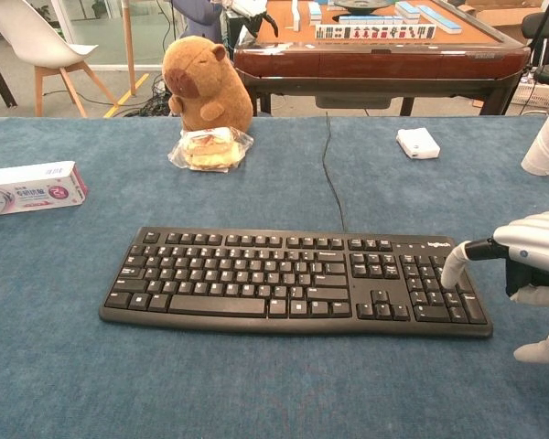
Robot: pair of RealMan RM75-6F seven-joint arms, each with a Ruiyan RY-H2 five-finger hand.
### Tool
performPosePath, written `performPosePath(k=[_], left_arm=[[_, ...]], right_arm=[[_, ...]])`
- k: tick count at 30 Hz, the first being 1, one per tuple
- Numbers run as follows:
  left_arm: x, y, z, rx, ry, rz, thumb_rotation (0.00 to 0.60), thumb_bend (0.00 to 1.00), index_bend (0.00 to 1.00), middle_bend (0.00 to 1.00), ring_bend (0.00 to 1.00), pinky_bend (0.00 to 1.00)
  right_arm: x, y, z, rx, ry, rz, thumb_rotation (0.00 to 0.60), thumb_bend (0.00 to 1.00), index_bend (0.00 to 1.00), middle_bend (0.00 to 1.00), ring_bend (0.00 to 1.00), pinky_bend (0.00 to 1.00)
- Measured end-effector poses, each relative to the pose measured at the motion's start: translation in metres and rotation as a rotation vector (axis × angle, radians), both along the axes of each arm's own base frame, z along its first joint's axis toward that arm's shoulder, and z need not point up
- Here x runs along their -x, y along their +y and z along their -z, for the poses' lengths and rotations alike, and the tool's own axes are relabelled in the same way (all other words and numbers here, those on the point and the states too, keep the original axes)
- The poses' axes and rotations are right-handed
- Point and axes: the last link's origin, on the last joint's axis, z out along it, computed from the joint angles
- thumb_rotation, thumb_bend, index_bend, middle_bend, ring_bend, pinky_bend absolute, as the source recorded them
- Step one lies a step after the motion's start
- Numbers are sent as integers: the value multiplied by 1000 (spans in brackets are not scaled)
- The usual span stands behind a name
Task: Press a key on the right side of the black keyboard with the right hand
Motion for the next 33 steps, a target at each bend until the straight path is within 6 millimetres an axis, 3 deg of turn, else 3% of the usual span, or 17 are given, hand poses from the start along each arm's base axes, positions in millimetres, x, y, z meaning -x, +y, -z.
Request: performPosePath(k=[17, 33], left_arm=[[-2, -3, -7, -18, -5, 7, 600, 32, 340, 1, 0, 190], [4, -5, -8, -20, -11, -8, 600, 32, 340, 1, 0, 191]], right_arm=[[3, 4, 3, -13, 26, 13, 600, 117, 340, 1000, 1000, 1000], [-4, 1, 20, -41, 28, 7, 600, 118, 340, 1000, 1000, 1000]])
